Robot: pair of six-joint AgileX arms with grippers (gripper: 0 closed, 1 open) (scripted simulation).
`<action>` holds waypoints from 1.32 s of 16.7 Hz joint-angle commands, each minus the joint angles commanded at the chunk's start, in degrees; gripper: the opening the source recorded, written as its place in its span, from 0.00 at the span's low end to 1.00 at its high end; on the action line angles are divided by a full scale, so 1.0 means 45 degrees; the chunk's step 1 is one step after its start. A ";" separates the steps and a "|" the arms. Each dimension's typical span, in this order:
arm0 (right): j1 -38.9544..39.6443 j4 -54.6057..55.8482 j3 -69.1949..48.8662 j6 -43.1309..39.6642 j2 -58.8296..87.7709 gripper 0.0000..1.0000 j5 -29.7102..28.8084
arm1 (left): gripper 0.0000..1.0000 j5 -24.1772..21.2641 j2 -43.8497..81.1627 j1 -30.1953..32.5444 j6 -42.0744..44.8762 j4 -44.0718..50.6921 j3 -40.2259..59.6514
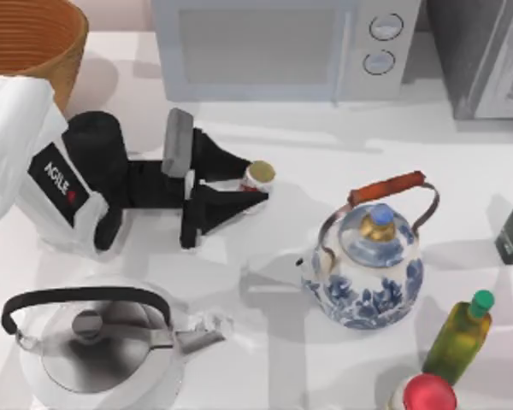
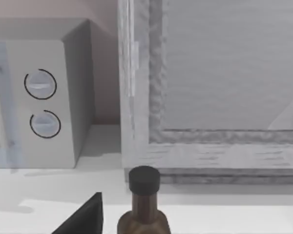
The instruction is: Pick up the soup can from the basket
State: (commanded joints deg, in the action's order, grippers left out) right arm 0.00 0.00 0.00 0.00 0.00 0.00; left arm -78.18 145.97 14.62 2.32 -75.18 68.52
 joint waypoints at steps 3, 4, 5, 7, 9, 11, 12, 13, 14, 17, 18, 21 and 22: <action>0.0000 0.0000 0.0000 0.0000 0.0000 1.00 0.0000 | 0.00 0.0000 0.0000 0.0000 0.0000 0.0000 0.0000; 0.0000 0.0000 0.0000 0.0000 0.0000 1.00 0.0000 | 0.00 0.0000 0.0000 0.0000 0.0000 0.0000 0.0000; 0.0000 0.0000 0.0000 0.0000 0.0000 1.00 0.0000 | 0.08 0.0000 0.0000 0.0000 0.0000 0.0000 0.0000; 0.0000 0.0000 0.0000 0.0000 0.0000 1.00 0.0000 | 0.23 0.0000 0.0000 0.0000 0.0000 0.0000 0.0000; 0.0000 0.0000 0.0000 0.0000 0.0000 1.00 0.0000 | 0.38 0.0000 0.0000 0.0000 0.0000 0.0000 0.0000; 0.0000 0.0000 0.0000 0.0000 0.0000 1.00 0.0000 | 0.53 0.0000 0.0000 0.0000 0.0000 0.0000 0.0000; 0.0000 0.0000 0.0000 0.0000 0.0000 1.00 0.0000 | 0.60 0.0000 0.0000 0.0000 0.0000 0.0000 0.0000; 0.0000 0.0000 0.0000 0.0000 0.0000 1.00 0.0000 | 0.68 0.0000 0.0000 0.0000 0.0000 0.0000 0.0000; 0.0000 0.0000 0.0000 0.0000 0.0000 1.00 0.0000 | 0.75 0.0000 0.0000 0.0000 0.0000 0.0000 0.0000; 0.0000 0.0000 0.0000 0.0000 0.0000 1.00 0.0000 | 0.98 0.0000 0.0000 0.0000 0.0000 0.0000 0.0000; 0.0000 0.0000 0.0000 0.0000 0.0000 1.00 0.0000 | 1.00 0.0000 0.0000 0.0000 0.0000 0.0000 0.0000; 0.0000 0.0000 0.0000 0.0000 0.0000 1.00 0.0000 | 1.00 0.0000 0.0000 0.0000 0.0000 0.0000 0.0000; 0.0000 0.0000 0.0000 0.0000 0.0000 1.00 0.0000 | 1.00 0.0000 0.0000 0.0000 0.0000 0.0000 0.0000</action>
State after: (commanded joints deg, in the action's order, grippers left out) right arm 0.00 0.00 0.00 0.00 0.00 0.00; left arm -78.18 145.97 14.62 2.32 -75.18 68.52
